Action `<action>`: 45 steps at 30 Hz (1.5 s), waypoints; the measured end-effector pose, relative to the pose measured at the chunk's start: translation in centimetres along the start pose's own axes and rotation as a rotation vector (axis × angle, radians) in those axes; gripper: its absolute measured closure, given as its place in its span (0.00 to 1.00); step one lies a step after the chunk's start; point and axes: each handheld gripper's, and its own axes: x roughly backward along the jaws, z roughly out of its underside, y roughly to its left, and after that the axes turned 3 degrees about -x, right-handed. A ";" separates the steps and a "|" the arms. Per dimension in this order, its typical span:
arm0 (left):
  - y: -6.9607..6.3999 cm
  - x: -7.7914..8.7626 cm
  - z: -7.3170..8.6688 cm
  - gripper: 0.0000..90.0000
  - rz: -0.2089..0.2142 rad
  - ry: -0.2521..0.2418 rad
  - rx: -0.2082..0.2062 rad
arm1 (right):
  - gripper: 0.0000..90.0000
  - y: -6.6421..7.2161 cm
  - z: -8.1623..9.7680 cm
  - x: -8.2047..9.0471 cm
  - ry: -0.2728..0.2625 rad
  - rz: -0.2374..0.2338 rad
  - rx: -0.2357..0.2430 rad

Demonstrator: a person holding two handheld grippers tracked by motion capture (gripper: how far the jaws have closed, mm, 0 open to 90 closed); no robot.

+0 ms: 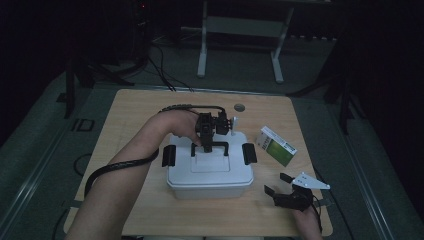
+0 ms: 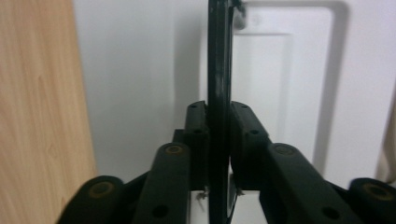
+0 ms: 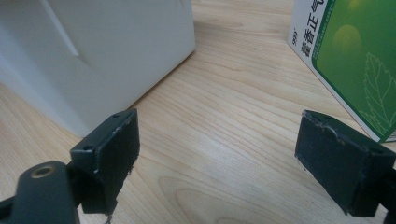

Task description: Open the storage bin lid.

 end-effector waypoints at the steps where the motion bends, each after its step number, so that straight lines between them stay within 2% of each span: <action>1: 0.0 0.0 -0.1 0.90 0.010 0.004 0.009 | 0.15 0.0 0.0 0.0 0.001 0.000 0.004; 5: -0.2 0.1 -0.3 0.91 0.022 0.015 0.004 | 0.15 0.1 0.0 -0.1 0.006 0.000 0.007; 7: -0.3 0.2 -0.3 0.93 0.045 0.011 0.007 | 0.15 0.1 0.0 -0.1 0.006 -0.001 0.007; 12: -0.7 0.2 -0.2 0.93 0.033 0.004 0.019 | 0.15 0.1 0.0 -0.1 0.010 0.000 0.008; 21: -1.0 0.7 -0.4 0.93 0.032 0.009 0.004 | 0.15 0.1 0.0 -0.1 0.010 -0.001 0.006; 31: -1.5 2.7 0.2 0.93 0.030 -0.024 -0.003 | 0.15 0.1 0.0 -0.2 0.011 0.001 0.005; 37: -1.8 3.7 0.8 0.93 0.024 -0.034 0.002 | 0.15 0.1 0.0 -0.1 0.011 0.000 0.003; 43: -2.0 4.8 2.5 0.93 0.017 -0.056 0.030 | 0.15 0.0 0.0 -0.2 0.014 0.002 0.004; 45: -2.0 5.2 3.5 0.93 0.017 -0.062 0.053 | 0.15 0.0 0.0 -0.2 0.014 0.002 0.002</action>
